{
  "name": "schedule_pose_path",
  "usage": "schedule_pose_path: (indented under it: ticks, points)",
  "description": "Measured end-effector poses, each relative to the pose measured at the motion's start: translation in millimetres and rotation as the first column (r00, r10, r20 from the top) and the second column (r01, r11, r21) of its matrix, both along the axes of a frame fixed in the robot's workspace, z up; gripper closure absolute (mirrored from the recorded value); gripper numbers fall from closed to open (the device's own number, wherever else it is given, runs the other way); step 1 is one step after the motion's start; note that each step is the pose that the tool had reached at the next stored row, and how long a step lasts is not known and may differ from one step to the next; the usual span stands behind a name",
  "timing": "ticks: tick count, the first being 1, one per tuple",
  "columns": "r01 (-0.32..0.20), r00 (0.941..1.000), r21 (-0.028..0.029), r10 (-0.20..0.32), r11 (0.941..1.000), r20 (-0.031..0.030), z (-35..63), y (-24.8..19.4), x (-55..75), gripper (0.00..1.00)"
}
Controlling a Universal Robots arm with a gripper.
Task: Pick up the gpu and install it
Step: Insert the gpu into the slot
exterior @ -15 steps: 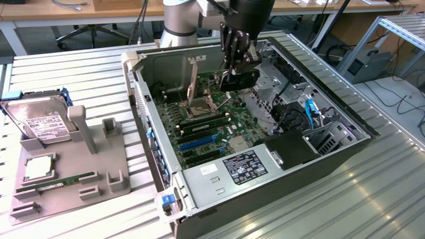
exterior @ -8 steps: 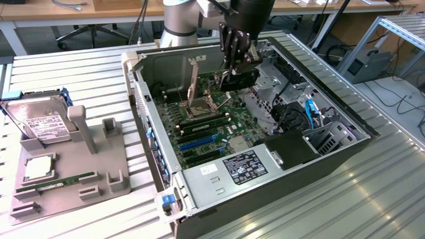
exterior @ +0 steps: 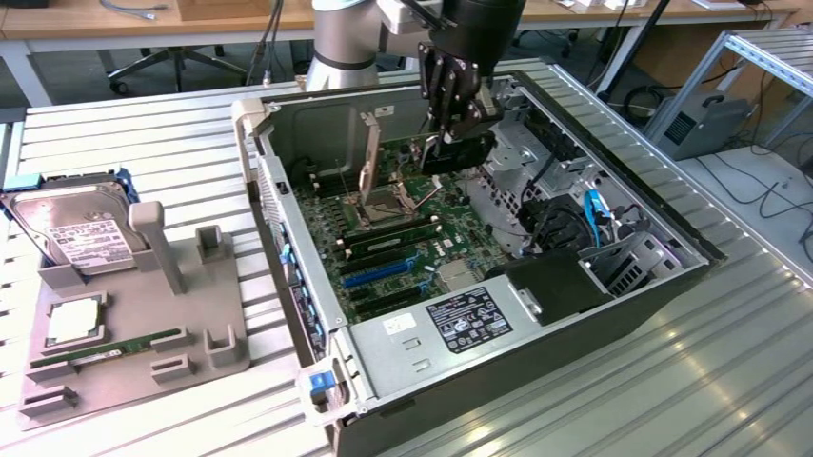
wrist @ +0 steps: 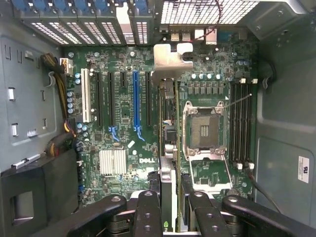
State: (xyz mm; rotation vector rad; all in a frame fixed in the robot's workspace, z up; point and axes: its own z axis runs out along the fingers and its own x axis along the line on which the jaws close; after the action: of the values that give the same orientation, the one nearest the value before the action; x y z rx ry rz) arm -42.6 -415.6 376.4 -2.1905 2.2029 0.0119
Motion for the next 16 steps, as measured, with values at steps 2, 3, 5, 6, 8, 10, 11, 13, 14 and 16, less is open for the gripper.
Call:
schedule_pose_path:
  ticks: [2,3,5,6,8,10,11,13,14,16]
  points:
    - [-0.006,1.0000,0.0001,0.006,1.0000,0.0001,0.0,0.0,0.0,0.73]
    - [-0.006,1.0000,0.0002,0.006,1.0000,0.0001,0.0,0.0,0.0,0.73]
    - [-0.006,1.0000,0.0001,0.006,1.0000,0.0000,0.0,-0.7,-0.1,0.73]
    - [-0.006,1.0000,0.0001,0.006,1.0000,0.0000,-0.1,-0.9,0.0,0.73]
    - [-0.006,1.0000,0.0001,0.006,1.0000,0.0000,-0.1,-1.8,0.0,0.73]
    - [-0.006,1.0000,0.0001,0.006,1.0000,0.0000,-0.1,-2.9,0.0,0.73]
    - [-0.006,1.0000,0.0001,0.006,1.0000,0.0000,-0.1,-3.5,-0.1,0.73]
    - [-0.006,1.0000,0.0001,0.006,1.0000,0.0000,-0.2,-4.5,-0.2,0.73]
    - [-0.006,1.0000,0.0001,0.006,1.0000,0.0000,-0.2,-5.0,-0.2,0.73]
    - [-0.006,1.0000,0.0003,0.006,1.0000,0.0001,-0.4,-6.0,-0.2,0.73]
